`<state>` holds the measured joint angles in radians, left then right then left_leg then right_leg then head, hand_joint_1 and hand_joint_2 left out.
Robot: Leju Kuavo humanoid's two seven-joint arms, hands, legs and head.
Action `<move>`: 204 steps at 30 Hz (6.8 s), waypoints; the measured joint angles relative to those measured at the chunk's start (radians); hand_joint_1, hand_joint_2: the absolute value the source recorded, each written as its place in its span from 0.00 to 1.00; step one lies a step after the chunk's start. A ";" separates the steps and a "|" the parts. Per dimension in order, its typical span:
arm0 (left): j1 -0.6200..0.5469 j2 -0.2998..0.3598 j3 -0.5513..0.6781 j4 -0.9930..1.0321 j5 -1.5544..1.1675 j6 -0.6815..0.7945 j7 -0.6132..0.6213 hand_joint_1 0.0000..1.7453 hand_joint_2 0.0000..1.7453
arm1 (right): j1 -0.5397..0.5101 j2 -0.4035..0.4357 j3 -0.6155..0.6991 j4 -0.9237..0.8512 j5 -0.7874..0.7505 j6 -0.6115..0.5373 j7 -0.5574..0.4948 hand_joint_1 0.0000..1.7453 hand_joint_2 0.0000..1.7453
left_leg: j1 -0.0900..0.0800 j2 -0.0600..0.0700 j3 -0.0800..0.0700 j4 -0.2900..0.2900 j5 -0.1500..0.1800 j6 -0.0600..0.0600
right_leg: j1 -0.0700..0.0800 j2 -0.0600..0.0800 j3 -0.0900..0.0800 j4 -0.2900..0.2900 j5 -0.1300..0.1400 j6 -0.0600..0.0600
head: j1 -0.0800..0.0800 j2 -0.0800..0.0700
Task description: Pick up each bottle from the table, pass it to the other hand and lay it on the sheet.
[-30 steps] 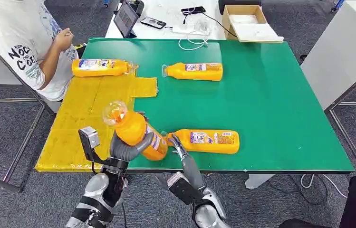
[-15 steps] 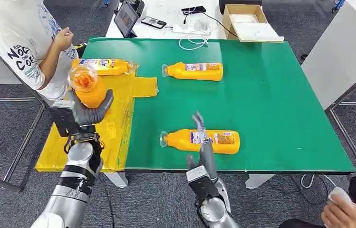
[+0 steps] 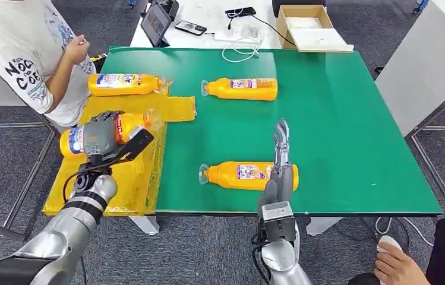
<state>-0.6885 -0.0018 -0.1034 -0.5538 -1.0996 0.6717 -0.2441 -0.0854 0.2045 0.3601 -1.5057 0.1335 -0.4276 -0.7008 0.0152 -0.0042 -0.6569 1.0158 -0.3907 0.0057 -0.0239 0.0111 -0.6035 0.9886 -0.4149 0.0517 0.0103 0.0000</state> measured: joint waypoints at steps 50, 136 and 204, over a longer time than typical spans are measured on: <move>-0.027 0.003 0.188 0.172 0.373 -0.647 -0.267 0.00 0.00 | -0.039 0.023 -0.049 0.117 -0.018 0.071 0.032 0.00 1.00 | 0.000 -0.006 0.011 -0.001 0.001 -0.001 | 0.000 -0.004 0.012 0.000 -0.001 -0.001 | 0.000 0.000; 0.353 -0.243 -0.038 -0.364 0.836 -0.315 -0.446 0.00 1.00 | -0.617 -0.348 0.293 0.891 0.372 0.622 0.484 1.00 1.00 | -0.001 -0.005 0.006 0.000 0.001 0.000 | -0.002 -0.005 0.008 -0.001 0.000 0.000 | 0.000 0.000; 0.321 -0.193 -0.188 -0.439 1.424 -1.194 -0.181 0.00 1.00 | -0.108 0.014 0.049 0.448 0.444 -0.090 0.018 1.00 1.00 | 0.001 -0.006 -0.003 0.000 0.000 -0.001 | 0.001 -0.006 0.000 0.000 -0.001 -0.001 | 0.000 0.000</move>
<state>-0.3679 -0.1953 -0.2918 -0.9930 0.3246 -0.5222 -0.4250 -0.1935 0.2186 0.4089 -1.0576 0.5776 -0.5180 -0.6828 0.0165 -0.0103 -0.6594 1.0157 -0.3906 0.0046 -0.0229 0.0048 -0.6031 0.9882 -0.4163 0.0507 0.0103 0.0000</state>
